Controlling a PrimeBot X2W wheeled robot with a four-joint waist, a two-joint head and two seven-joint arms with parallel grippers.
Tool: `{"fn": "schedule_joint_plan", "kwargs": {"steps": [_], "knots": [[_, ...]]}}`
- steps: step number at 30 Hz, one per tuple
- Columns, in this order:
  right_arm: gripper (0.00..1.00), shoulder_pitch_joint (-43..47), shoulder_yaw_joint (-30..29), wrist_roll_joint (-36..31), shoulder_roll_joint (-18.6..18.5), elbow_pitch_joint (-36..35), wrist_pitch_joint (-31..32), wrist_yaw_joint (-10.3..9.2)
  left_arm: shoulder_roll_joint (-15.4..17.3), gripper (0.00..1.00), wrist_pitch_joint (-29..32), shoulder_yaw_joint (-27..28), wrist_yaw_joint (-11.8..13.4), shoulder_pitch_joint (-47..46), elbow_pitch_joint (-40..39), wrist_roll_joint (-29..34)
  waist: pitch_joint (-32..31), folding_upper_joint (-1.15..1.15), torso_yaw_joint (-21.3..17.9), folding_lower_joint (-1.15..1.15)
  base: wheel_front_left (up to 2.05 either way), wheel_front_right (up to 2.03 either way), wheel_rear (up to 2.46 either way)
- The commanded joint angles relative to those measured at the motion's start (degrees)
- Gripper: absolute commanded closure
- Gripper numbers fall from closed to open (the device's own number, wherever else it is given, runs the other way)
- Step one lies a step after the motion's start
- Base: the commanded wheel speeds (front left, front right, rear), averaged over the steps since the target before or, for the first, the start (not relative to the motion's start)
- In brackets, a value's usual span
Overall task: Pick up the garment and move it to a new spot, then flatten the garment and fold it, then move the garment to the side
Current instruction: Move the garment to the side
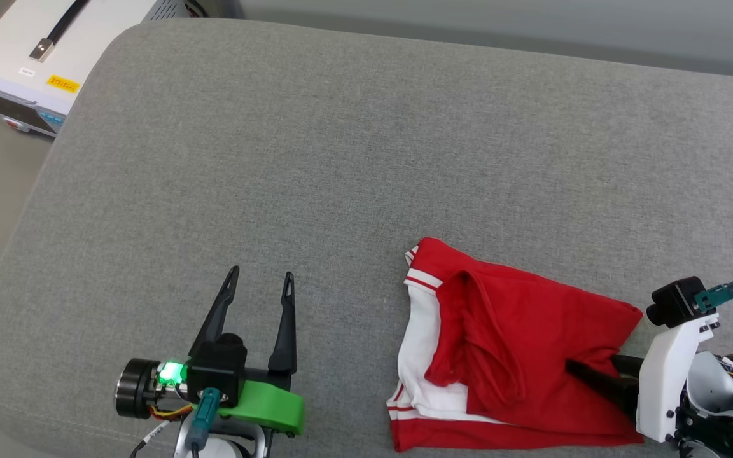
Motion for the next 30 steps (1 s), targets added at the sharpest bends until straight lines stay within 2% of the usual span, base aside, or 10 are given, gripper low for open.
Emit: {"fn": "schedule_joint_plan", "kwargs": {"steps": [1,13,18,24,30], "knots": [[1.00,0.31,2.40,-0.39,0.93,1.82,-0.50,-0.05,-0.27,0.00,-0.34,0.09,-0.03,-1.17,0.16,0.38,-0.18,0.00,-0.20,0.00,0.00,0.00,0.00],[1.00,-4.40,4.89,-1.43,-4.34,-1.71,-10.18,-0.05,-0.22,0.00,-0.34,0.63,0.33,0.00,0.39,0.36,-2.66,0.00,-2.89,0.00,0.00,0.00,0.00],[1.00,-7.28,5.37,-6.08,-8.91,-4.96,-12.56,-0.05,0.02,0.00,-0.34,1.23,0.52,1.18,0.09,0.18,-3.76,0.00,-6.35,0.00,0.00,0.00,0.00],[1.00,-9.60,3.78,-8.77,-13.67,-8.15,-12.37,-0.05,0.30,0.00,-0.34,1.61,0.53,1.44,-0.47,0.33,-3.88,0.00,-11.02,0.00,0.00,0.00,0.00],[1.00,-10.93,1.22,-10.20,-16.42,-9.40,-11.86,-0.05,0.56,0.00,-0.34,1.82,0.60,0.86,-1.29,0.68,-2.16,0.00,-14.99,0.00,0.00,0.00,0.00]]}}
